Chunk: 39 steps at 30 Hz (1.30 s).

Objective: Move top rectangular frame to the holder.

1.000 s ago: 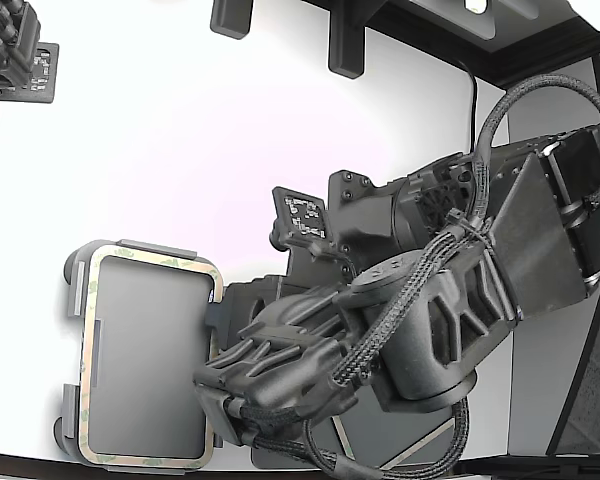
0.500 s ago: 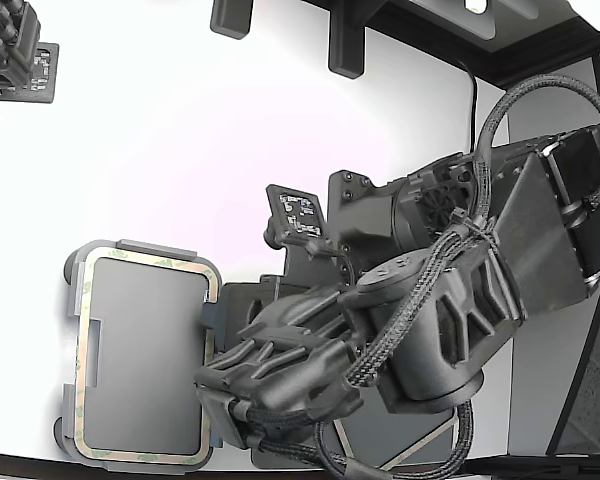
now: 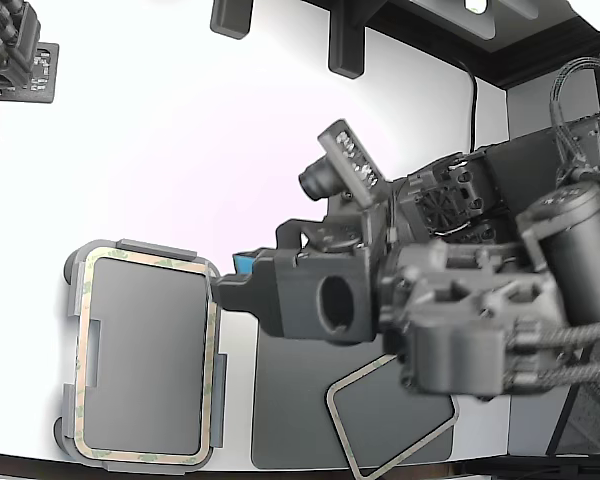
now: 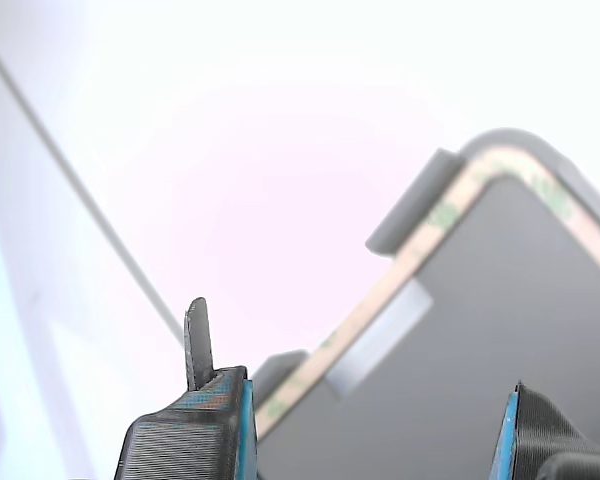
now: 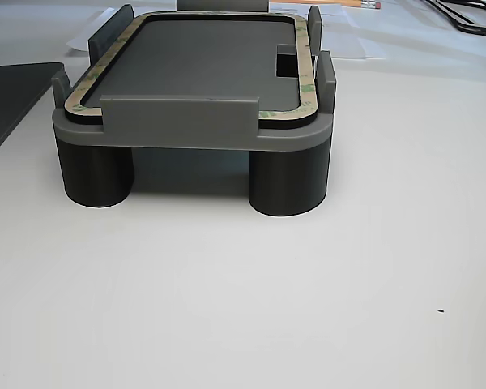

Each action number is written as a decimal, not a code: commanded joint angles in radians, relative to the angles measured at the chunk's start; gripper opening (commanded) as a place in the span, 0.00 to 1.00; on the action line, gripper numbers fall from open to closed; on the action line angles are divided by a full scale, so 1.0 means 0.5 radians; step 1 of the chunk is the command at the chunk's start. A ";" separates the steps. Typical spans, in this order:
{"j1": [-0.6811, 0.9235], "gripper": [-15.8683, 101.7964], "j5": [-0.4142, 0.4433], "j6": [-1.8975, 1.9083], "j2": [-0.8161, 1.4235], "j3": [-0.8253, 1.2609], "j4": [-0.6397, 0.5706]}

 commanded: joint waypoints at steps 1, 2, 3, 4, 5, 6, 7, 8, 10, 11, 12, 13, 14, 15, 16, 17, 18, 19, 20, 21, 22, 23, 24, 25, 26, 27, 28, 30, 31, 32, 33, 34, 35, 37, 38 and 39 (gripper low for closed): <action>-0.199 0.98 -0.117 -0.997 0.362 0.206 -0.150; -0.261 0.98 -0.160 -1.129 0.451 0.304 -0.196; -0.325 0.98 -0.209 -1.249 0.543 0.399 -0.245; -0.396 0.98 -0.261 -1.378 0.638 0.509 -0.301; -0.466 0.98 -0.310 -1.522 0.742 0.617 -0.353; -0.534 0.98 -0.359 -1.669 0.841 0.727 -0.405; -0.592 0.98 -0.390 -1.776 0.945 0.828 -0.460; -0.632 0.98 -0.408 -1.884 1.034 0.927 -0.512; -0.761 0.98 -0.497 -2.089 1.190 1.086 -0.574; -0.834 0.98 -0.561 -2.160 1.258 1.160 -0.611; -0.890 0.98 -0.617 -2.191 1.322 1.227 -0.635; -0.914 0.98 -0.641 -2.227 1.381 1.282 -0.644; -0.939 0.98 -0.650 -2.283 1.430 1.331 -0.635; -0.963 0.98 -0.666 -2.326 1.494 1.393 -0.635; -0.991 0.98 -0.684 -2.359 1.565 1.460 -0.647; -1.006 0.98 -0.696 -2.375 1.638 1.534 -0.653; -1.015 0.98 -0.699 -2.378 1.712 1.608 -0.653; -1.019 0.98 -0.696 -2.381 1.795 1.690 -0.660; -1.019 0.98 -0.699 -2.384 1.878 1.776 -0.666; -1.019 0.98 -0.699 -2.390 1.957 1.862 -0.687; -1.019 0.98 -0.696 -2.418 2.037 1.942 -0.703; -1.019 0.98 -0.693 -2.448 2.105 2.010 -0.718; -1.019 0.98 -0.681 -2.470 2.163 2.068 -0.733; -1.019 0.98 -0.669 -2.485 2.209 2.117 -0.739; -1.019 0.98 -0.650 -2.507 2.258 2.157 -0.730; -1.019 0.98 -0.638 -2.497 2.267 2.175 -0.696; -1.022 0.98 -0.614 -2.473 2.267 2.200 -0.660; -1.022 0.98 -0.571 -2.448 2.267 2.246 -0.678; -1.022 0.98 -0.571 -2.448 2.267 2.258 -0.690; -1.022 0.98 -0.574 -2.451 2.267 2.307 -0.696; -1.022 0.98 -0.571 -2.442 2.261 2.326 -0.693; -1.022 0.98 -0.595 -2.454 2.252 2.332 -0.718; -1.022 0.98 -0.595 -2.454 2.218 2.319 -0.718; -1.022 0.98 -0.586 -2.454 2.249 2.326 -0.715; -1.022 0.98 -0.549 -2.433 2.267 2.332 -0.703; -1.022 0.98 -0.482 -2.390 2.270 2.332 -0.699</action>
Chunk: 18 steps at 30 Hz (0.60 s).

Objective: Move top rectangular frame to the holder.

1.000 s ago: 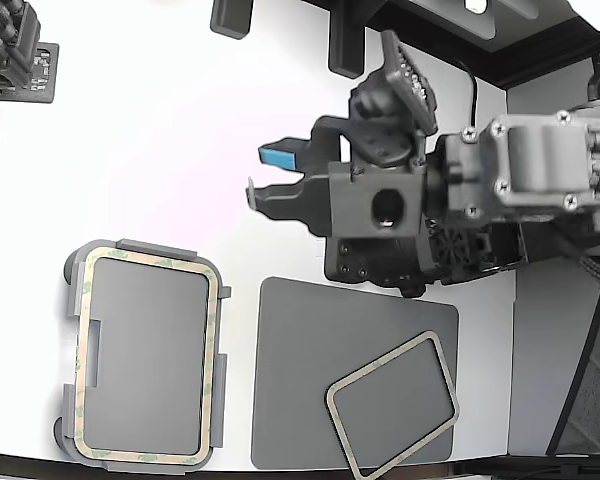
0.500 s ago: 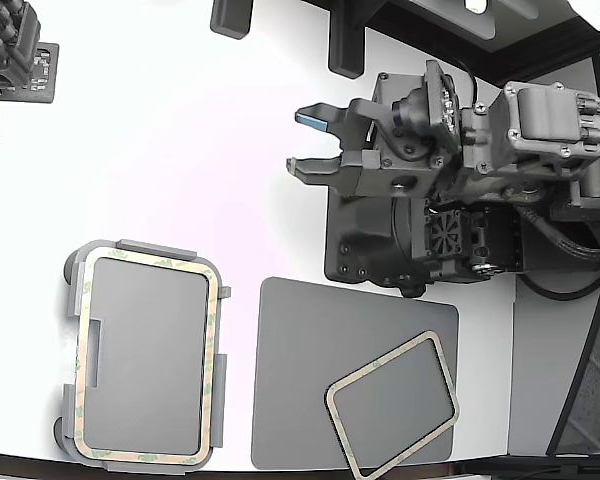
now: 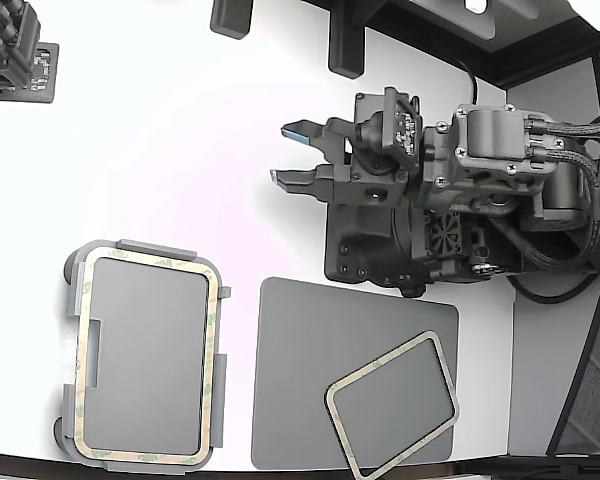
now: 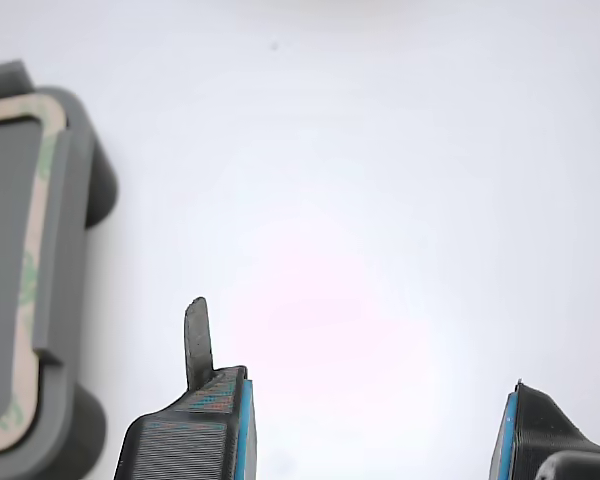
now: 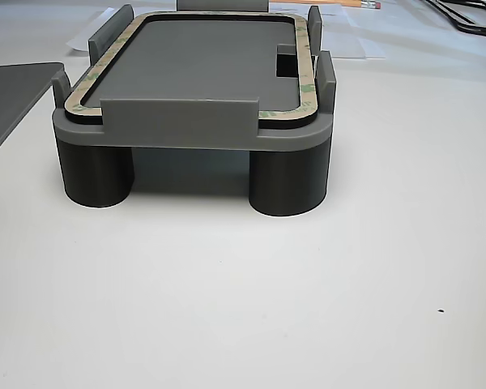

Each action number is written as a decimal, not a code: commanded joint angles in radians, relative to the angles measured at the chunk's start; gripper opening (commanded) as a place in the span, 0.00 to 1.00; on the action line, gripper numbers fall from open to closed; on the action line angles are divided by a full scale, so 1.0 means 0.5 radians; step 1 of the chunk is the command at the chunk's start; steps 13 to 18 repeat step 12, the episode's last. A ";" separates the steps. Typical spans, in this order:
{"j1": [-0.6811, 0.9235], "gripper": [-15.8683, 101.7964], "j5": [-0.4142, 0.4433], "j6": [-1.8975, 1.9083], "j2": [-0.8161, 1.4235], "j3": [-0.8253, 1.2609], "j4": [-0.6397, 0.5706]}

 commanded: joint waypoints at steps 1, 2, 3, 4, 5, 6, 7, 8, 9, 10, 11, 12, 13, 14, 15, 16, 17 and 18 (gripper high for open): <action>-0.037 0.98 0.107 0.061 0.043 -0.046 -0.003; -0.037 0.98 0.126 0.071 0.049 -0.046 0.000; -0.037 0.98 0.129 0.071 0.049 -0.046 0.000; -0.037 0.98 0.120 0.067 0.049 -0.046 0.000; -0.037 0.98 0.120 0.067 0.049 -0.046 0.000; -0.037 0.98 0.120 0.067 0.049 -0.046 0.000; -0.037 0.98 0.120 0.067 0.049 -0.046 0.000; -0.037 0.98 0.120 0.067 0.049 -0.046 0.000; -0.037 0.98 0.120 0.067 0.049 -0.046 0.000; -0.037 0.98 0.120 0.067 0.049 -0.046 0.000; -0.037 0.98 0.120 0.067 0.049 -0.046 0.000; -0.037 0.98 0.120 0.067 0.049 -0.046 0.000; -0.037 0.98 0.120 0.067 0.049 -0.046 0.000; -0.037 0.98 0.120 0.067 0.049 -0.046 0.000; -0.037 0.98 0.120 0.067 0.049 -0.046 0.000; -0.037 0.98 0.120 0.067 0.049 -0.046 0.000; -0.037 0.98 0.120 0.067 0.049 -0.046 0.000; -0.037 0.98 0.120 0.067 0.049 -0.046 0.000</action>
